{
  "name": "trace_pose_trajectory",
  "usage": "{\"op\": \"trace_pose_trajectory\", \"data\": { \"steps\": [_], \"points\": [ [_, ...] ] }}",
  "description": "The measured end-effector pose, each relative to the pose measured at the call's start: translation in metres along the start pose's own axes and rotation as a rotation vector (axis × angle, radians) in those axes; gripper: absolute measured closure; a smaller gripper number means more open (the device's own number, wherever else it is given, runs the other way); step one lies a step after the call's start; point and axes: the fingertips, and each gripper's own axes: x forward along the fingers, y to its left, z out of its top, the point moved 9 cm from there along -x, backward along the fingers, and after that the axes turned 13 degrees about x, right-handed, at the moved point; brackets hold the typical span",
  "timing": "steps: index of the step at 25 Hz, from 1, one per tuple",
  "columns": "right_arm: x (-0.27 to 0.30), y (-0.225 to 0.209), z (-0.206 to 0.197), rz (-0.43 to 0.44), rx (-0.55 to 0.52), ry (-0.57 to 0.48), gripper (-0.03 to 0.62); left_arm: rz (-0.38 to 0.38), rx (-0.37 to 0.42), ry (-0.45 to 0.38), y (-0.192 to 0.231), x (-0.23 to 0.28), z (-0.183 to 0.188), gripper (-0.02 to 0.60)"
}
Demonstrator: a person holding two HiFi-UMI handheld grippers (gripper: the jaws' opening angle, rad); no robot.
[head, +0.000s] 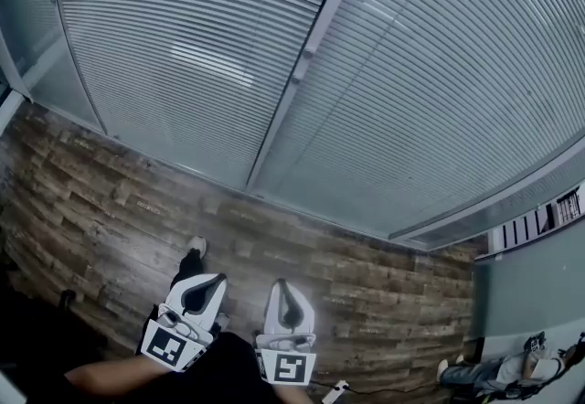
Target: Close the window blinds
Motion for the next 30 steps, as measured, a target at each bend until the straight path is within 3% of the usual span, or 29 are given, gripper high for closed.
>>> {"op": "trace_pose_trajectory", "data": {
  "steps": [5,16,22,30],
  "points": [
    [0.028,-0.008,0.0,-0.017,-0.008,0.019,0.592,-0.023,-0.049,0.065,0.024,0.031,-0.015,0.583],
    [0.118,-0.027,0.011,-0.066,-0.031,0.032,0.592,-0.073,-0.008,-0.002,0.077,0.102,-0.001,0.583],
    [0.171,-0.021,0.01,-0.028,-0.012,0.092,0.592,-0.066,-0.049,0.028,0.108,0.128,-0.004,0.583],
    [0.232,-0.037,0.02,-0.074,-0.04,0.109,0.591,-0.059,-0.057,0.05,0.16,0.166,-0.007,0.583]
  ]
}}
